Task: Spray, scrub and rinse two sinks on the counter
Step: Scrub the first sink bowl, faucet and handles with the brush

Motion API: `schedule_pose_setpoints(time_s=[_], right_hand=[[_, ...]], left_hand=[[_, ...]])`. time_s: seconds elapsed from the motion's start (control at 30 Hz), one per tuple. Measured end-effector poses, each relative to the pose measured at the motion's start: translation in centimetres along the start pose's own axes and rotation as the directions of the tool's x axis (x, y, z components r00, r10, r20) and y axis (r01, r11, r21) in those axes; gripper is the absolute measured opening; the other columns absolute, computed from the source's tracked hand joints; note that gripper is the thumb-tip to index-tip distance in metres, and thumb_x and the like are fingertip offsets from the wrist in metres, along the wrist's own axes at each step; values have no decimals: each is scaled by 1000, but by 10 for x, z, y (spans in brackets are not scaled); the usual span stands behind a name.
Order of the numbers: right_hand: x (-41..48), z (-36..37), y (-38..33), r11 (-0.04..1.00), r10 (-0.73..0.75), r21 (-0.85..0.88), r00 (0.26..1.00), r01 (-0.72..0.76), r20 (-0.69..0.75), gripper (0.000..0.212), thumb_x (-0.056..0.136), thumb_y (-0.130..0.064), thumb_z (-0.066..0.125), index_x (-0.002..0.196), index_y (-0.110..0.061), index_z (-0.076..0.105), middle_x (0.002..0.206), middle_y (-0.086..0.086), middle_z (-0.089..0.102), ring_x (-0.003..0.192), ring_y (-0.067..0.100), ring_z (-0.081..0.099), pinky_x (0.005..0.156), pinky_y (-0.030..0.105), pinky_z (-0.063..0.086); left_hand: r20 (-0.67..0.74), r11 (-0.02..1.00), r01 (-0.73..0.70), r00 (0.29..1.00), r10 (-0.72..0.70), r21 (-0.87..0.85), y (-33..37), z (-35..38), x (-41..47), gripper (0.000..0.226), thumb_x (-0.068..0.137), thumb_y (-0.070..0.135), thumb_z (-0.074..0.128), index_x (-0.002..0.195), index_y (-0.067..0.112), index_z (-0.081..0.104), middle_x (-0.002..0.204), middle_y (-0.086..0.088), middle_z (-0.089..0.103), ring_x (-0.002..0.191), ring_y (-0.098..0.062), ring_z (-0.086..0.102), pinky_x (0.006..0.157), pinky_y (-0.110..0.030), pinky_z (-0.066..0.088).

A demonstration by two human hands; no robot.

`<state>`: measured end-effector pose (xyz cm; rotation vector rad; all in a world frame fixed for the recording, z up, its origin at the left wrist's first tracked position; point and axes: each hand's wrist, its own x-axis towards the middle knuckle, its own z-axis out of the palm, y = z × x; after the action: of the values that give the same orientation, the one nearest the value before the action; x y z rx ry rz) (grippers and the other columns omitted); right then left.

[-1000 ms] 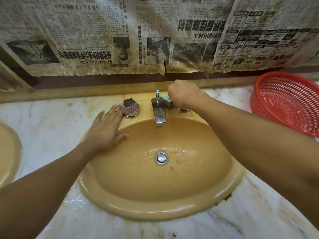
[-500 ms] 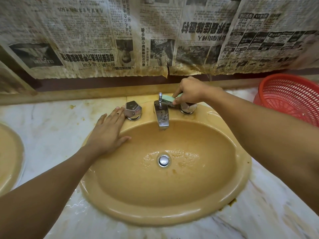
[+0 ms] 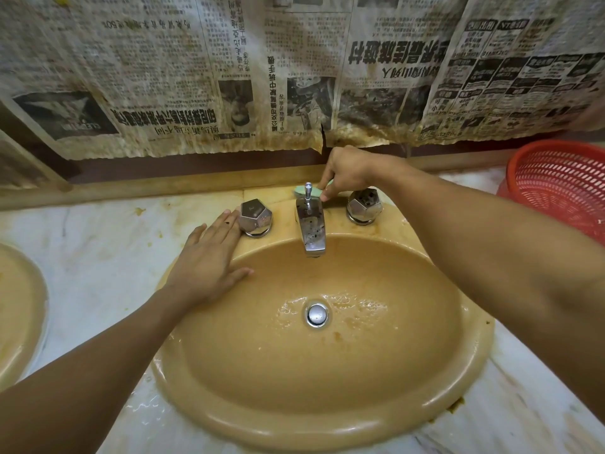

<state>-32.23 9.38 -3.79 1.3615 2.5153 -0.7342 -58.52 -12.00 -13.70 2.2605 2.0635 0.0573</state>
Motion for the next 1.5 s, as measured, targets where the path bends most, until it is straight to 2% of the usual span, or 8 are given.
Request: schedule_pose_setpoints(time_s=[0.13, 0.23, 0.47, 0.57, 0.83, 1.07, 1.3, 1.5], right_hand=[[-6, -9, 2, 998, 42, 50, 996, -46, 78, 24, 77, -38, 87, 98, -28, 82, 111, -8, 75, 103, 13, 62, 94, 33, 51], [-14, -22, 6, 993, 113, -2, 982, -114, 151, 19, 77, -40, 87, 88, -25, 83, 93, 0, 76, 78, 18, 63, 67, 32, 55], [-37, 7, -26, 984, 142, -91, 986, -150, -88, 30, 84, -40, 82, 89, -12, 74, 93, 3, 68, 102, 20, 60, 83, 36, 55], [-66, 29, -25, 972, 233, 40, 964, -230, -128, 33, 86, -38, 80, 72, -13, 65, 84, 4, 61, 93, 23, 60, 70, 31, 44], [-115, 128, -42, 806, 554, 462, 745, -369, -372, 27, 91, -38, 73, 104, -14, 78, 102, 10, 69, 91, 27, 64, 66, 29, 44], [-114, 161, -58, 772, 473, 604, 814, -199, -336, 28, 89, -42, 75, 108, -23, 80, 98, 5, 73, 96, 23, 62, 68, 27, 42], [-123, 164, -37, 847, 382, 514, 830, -137, -407, 41, 86, -39, 81, 122, -22, 75, 128, 1, 71, 119, 21, 62, 96, 31, 49], [-123, 154, -33, 940, 279, 300, 872, -163, -402, 40, 87, -40, 78, 124, -27, 73, 119, 1, 72, 100, 23, 66, 82, 39, 57]], left_hand=[[-1, 1000, 0, 1000, 0, -12, 0, -2, 0, 98, 89, 65, 62, 163, 17, 18, 172, 0, 11, 158, -14, 5, 125, -45, 18], [-5, 1000, 1, 1000, -1, -5, 1, -3, 0, 96, 89, 65, 62, 161, 15, 23, 172, -2, 12, 158, -15, 7, 124, -45, 20], [-2, 999, 16, 1000, -16, -48, 0, -3, 3, 96, 86, 72, 58, 159, 19, 25, 171, -2, 17, 158, -14, 9, 124, -44, 21], [-22, 994, 39, 999, -41, -102, 2, -3, 1, 91, 87, 75, 53, 158, 24, 27, 169, 0, 24, 157, -14, 14, 123, -45, 25], [-23, 998, -20, 1000, 18, -55, -8, 3, -36, 75, 99, 57, 24, 165, 28, 3, 172, 8, 4, 158, -10, 0, 126, -45, 10], [3, 998, -2, 1000, 3, -70, -5, 4, -61, 99, 87, 14, 65, 165, 25, 6, 172, 7, 1, 158, -9, -4, 128, -41, 0], [13, 995, 12, 1000, -11, -100, -4, 4, -66, 108, 81, 12, 74, 165, 29, 8, 172, 11, 1, 158, -9, -2, 128, -38, 0], [7, 995, 10, 1000, -9, -99, -4, 5, -66, 109, 81, 16, 76, 165, 31, 8, 171, 13, 0, 158, -7, -4, 129, -39, 0]])
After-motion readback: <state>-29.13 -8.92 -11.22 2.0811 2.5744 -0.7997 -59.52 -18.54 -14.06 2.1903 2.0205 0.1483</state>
